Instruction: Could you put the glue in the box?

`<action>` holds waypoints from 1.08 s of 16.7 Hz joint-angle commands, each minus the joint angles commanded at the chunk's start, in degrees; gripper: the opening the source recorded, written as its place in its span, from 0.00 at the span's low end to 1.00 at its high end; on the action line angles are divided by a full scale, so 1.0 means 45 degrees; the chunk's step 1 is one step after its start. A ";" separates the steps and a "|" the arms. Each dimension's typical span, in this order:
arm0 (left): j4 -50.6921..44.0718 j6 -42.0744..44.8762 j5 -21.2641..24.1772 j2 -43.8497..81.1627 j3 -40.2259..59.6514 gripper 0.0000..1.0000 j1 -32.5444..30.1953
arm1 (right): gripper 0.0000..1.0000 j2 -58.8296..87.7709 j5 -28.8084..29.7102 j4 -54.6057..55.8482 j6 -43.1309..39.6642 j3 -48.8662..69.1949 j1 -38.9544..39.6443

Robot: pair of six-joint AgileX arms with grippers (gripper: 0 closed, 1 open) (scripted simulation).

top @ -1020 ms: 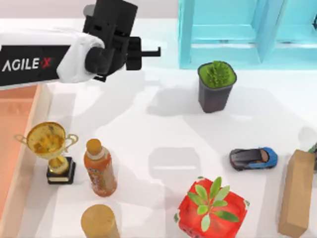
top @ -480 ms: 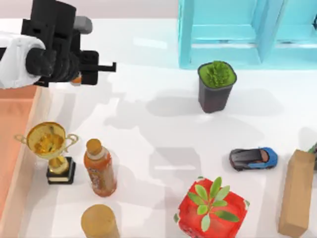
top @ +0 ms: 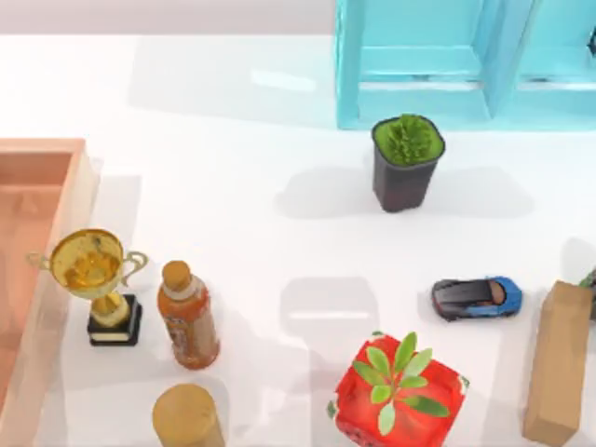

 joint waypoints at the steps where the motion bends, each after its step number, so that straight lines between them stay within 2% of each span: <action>1: -0.0184 0.0692 0.0704 -0.0775 -0.0646 0.00 0.0789 | 1.00 0.0000 0.0000 0.0000 0.0000 0.0000 0.0000; 4: -0.0782 0.2533 0.2443 -0.2382 -0.2303 0.00 0.2350 | 1.00 0.0000 0.0000 0.0000 0.0000 0.0000 0.0000; 7: -0.1095 0.3303 0.3181 -0.3032 -0.3033 0.00 0.2813 | 1.00 0.0000 0.0000 0.0000 0.0000 0.0000 0.0000; 13: -0.0894 0.3253 0.3099 -0.2786 -0.3086 0.00 0.2670 | 1.00 0.0000 0.0000 0.0000 0.0000 0.0000 0.0000; 18: 0.0958 0.2823 0.2746 -0.1434 -0.3356 0.00 0.2252 | 1.00 0.0000 0.0000 0.0000 0.0000 0.0000 0.0000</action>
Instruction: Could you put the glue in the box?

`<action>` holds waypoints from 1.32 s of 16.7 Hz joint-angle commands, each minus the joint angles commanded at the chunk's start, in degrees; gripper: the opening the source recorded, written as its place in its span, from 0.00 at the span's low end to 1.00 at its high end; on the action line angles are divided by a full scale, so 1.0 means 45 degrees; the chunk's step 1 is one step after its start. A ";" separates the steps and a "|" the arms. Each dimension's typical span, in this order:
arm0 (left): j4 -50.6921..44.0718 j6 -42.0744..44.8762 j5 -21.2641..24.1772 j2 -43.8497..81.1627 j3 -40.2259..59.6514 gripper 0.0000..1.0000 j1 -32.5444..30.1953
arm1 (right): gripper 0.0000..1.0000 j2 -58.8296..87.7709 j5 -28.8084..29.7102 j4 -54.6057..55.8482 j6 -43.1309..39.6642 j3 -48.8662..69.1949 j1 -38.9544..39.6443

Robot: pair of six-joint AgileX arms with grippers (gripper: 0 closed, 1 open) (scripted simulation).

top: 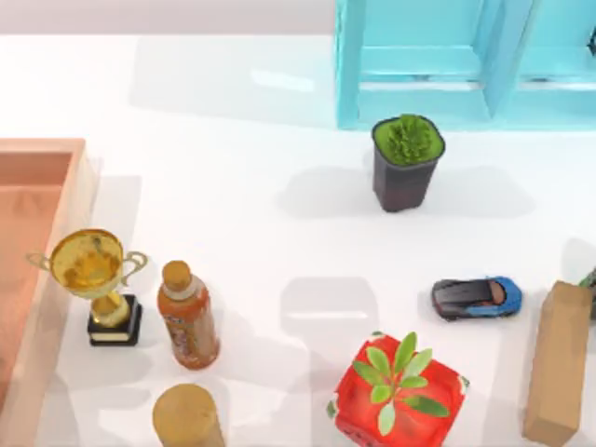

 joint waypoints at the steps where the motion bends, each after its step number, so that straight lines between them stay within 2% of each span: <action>1: 0.0259 -0.0082 -0.0065 0.0221 -0.0041 0.00 -0.0084 | 1.00 0.0000 0.0000 0.0000 0.0000 0.0000 0.0000; 7: 0.2562 -0.0510 -0.0479 0.1803 -0.0399 0.00 -0.0739 | 1.00 0.0000 0.0000 0.0000 0.0000 0.0000 0.0000; 12: 0.2680 -0.0539 -0.0515 0.1927 -0.0441 0.00 -0.0830 | 1.00 0.0000 0.0000 0.0000 0.0000 0.0000 0.0000; 22: 0.2680 -0.0539 -0.0515 0.1927 -0.0441 0.75 -0.0830 | 1.00 0.0000 0.0000 0.0000 0.0000 0.0000 0.0000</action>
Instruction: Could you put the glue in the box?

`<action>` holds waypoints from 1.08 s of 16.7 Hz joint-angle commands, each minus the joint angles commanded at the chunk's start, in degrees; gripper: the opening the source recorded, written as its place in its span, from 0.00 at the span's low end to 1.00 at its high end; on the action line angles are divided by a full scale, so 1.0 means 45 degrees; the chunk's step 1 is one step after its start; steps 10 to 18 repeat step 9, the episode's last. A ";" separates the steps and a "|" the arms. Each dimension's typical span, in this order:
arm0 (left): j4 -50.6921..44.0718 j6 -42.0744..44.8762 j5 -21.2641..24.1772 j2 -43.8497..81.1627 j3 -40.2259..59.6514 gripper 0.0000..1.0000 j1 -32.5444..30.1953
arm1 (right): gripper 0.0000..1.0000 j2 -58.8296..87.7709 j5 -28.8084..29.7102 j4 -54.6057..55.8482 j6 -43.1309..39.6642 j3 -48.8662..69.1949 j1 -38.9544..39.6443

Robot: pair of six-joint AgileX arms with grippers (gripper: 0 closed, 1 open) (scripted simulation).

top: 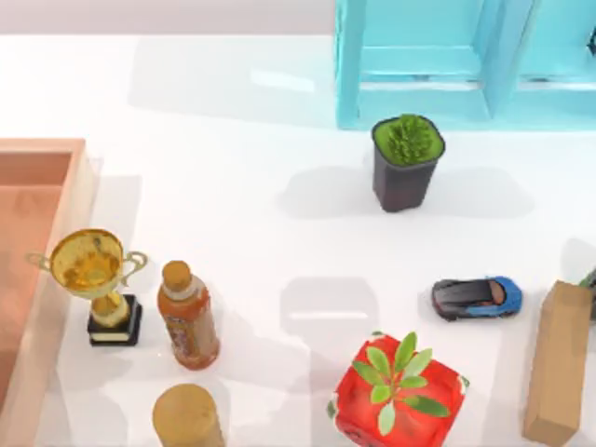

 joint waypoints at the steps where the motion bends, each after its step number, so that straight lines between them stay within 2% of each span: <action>1: 0.0000 0.0000 0.0000 0.0000 0.0000 0.83 0.0000 | 1.00 0.0000 0.0000 0.0000 0.0000 0.0000 0.0000; 3: 0.0000 0.0000 0.0000 0.0000 0.0000 0.98 0.0000 | 1.00 0.0000 0.0000 0.0000 0.0000 0.0000 0.0000; 4: 0.0000 0.0000 0.0000 0.0000 0.0000 1.00 0.0000 | 1.00 0.0000 0.0000 0.0000 0.0000 0.0000 0.0000; 18: 0.0000 0.0000 0.0000 0.0000 0.0000 1.00 0.0000 | 1.00 0.0000 0.0000 0.0000 0.0000 0.0000 0.0000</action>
